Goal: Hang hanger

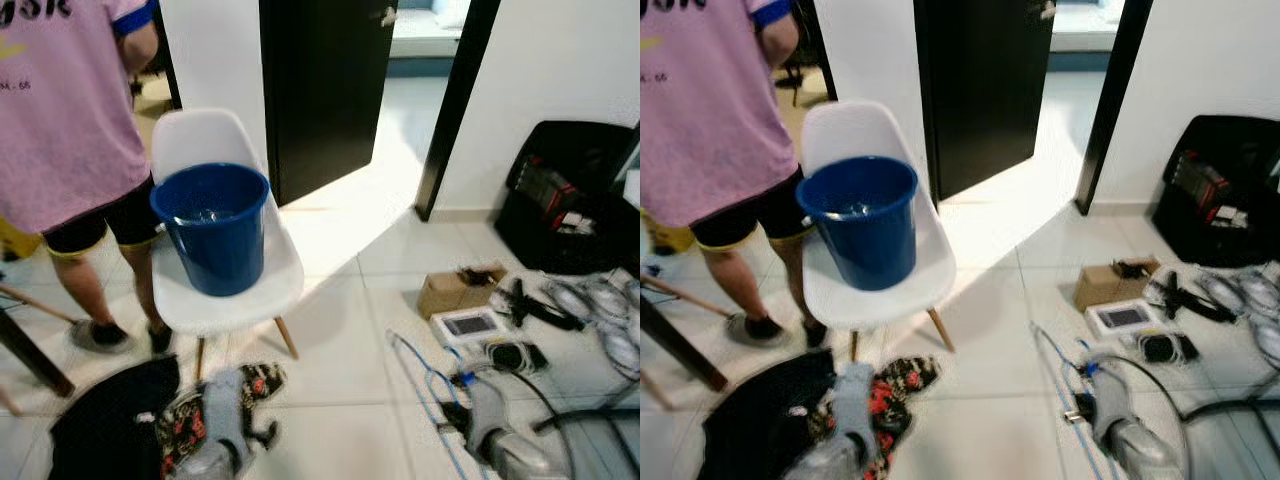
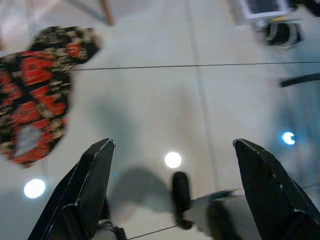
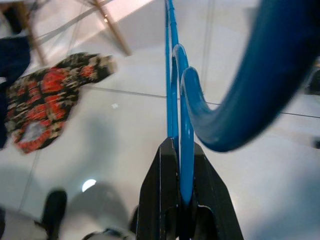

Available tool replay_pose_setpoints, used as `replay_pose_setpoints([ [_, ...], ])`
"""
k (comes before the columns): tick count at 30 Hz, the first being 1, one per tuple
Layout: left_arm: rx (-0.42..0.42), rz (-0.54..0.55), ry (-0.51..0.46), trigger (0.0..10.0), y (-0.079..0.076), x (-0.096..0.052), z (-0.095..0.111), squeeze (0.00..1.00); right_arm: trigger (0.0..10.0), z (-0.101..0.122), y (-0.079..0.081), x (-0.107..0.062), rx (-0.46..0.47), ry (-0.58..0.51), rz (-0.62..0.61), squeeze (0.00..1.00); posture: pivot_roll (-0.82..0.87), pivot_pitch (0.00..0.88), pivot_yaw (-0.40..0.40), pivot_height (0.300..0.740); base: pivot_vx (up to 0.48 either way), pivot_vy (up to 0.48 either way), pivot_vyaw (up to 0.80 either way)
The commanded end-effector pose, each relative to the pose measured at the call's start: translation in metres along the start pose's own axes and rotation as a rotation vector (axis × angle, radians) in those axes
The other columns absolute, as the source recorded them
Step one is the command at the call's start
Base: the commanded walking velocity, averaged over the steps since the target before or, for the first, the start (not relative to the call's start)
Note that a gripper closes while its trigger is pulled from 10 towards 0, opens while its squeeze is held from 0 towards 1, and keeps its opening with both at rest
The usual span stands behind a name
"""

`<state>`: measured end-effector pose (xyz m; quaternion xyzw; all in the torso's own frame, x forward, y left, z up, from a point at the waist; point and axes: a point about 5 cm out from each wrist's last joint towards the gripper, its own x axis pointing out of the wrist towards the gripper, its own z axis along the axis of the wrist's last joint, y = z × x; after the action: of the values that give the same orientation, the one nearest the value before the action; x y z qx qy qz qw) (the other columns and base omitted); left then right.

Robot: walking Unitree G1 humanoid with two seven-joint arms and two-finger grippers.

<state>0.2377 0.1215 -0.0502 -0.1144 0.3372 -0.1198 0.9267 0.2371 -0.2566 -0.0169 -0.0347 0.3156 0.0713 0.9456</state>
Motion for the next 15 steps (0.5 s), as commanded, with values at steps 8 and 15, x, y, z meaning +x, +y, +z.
replay_pose_setpoints([
  [8, -0.002, 0.042, -0.023, 10.0, 0.011, -0.003, 0.003, 0.00, 10.0, -0.003, -0.002, -0.003, 0.049, -0.044, -0.014, 0.00, -0.06, 0.000, -0.012, 0.740, 0.000, -0.405, 0.00],
  [15, -0.035, 0.052, -0.123, 10.0, 0.021, -0.005, 0.018, 0.00, 10.0, -0.003, -0.002, -0.004, 0.060, -0.059, -0.009, 0.00, -0.05, 0.000, -0.013, 0.740, 0.000, 0.000, 0.00],
])
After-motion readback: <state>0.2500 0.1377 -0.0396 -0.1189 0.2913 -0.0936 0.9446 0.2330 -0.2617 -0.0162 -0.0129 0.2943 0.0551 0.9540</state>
